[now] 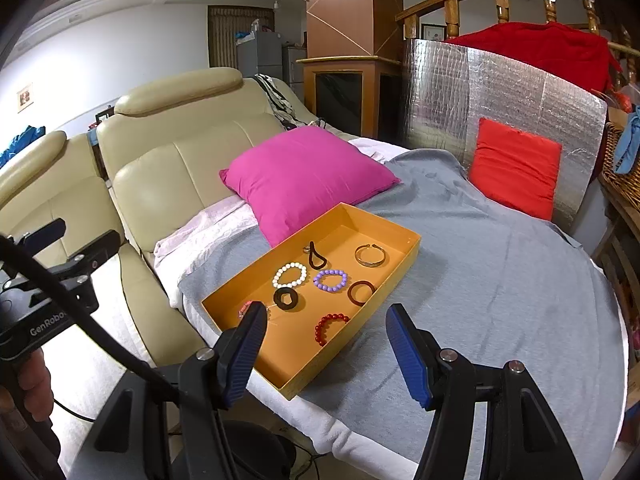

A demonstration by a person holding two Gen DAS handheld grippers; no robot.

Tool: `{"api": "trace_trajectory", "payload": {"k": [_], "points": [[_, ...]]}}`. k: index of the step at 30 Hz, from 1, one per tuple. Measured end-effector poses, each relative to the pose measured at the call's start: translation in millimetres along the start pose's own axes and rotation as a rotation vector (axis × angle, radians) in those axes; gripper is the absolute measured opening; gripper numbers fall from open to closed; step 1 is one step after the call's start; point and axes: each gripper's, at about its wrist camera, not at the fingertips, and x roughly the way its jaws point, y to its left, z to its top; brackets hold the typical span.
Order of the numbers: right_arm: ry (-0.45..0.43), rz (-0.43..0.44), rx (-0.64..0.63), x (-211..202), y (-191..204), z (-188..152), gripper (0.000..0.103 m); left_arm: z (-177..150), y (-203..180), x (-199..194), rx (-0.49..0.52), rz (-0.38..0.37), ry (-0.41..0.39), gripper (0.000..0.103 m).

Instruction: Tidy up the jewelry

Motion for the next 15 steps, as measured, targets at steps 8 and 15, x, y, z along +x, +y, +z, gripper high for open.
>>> {"api": "trace_trajectory", "payload": {"k": [8, 15], "points": [[0.008, 0.0, -0.013, 7.5, 3.3, 1.9, 0.066, 0.6, 1.5, 8.7, -0.005, 0.001, 0.007, 0.088], [0.025, 0.005, -0.017, 26.5, 0.9, 4.6, 0.066, -1.3, -1.4, 23.8, 0.004, 0.0, 0.029, 0.088]]}}
